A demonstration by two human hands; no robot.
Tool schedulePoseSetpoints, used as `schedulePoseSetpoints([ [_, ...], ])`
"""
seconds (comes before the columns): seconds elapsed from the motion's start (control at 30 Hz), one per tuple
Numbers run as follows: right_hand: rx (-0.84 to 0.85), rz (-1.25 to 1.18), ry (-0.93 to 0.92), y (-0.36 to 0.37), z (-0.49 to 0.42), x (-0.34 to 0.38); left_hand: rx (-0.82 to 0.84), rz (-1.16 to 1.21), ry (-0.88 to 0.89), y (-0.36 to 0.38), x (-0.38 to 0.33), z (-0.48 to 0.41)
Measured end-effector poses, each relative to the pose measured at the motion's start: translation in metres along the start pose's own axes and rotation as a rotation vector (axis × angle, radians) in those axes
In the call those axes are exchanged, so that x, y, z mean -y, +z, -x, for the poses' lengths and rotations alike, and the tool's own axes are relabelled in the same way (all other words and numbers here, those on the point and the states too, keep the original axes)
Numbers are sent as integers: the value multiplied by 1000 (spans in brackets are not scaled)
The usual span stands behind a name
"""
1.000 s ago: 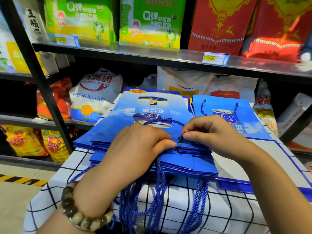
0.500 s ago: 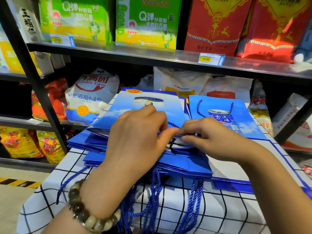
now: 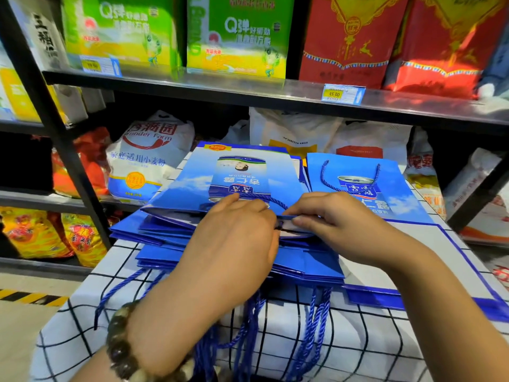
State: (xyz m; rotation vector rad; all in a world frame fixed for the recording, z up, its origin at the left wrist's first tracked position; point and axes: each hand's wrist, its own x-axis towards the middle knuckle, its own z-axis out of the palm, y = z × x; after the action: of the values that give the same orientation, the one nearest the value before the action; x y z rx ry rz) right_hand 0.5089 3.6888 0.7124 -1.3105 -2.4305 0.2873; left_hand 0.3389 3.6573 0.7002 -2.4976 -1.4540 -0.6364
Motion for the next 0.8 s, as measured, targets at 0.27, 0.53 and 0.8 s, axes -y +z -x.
schedulePoseSetpoints([
  [0.27,7,-254,70,5,-2,4,-28,172,-164,-8,7,10],
  [0.53,-118,-185,129,12,-6,2,60,144,-149,-7,13,7],
  [0.8,49,-194,-37,-1,17,2,40,-25,-87,-19,18,-5],
])
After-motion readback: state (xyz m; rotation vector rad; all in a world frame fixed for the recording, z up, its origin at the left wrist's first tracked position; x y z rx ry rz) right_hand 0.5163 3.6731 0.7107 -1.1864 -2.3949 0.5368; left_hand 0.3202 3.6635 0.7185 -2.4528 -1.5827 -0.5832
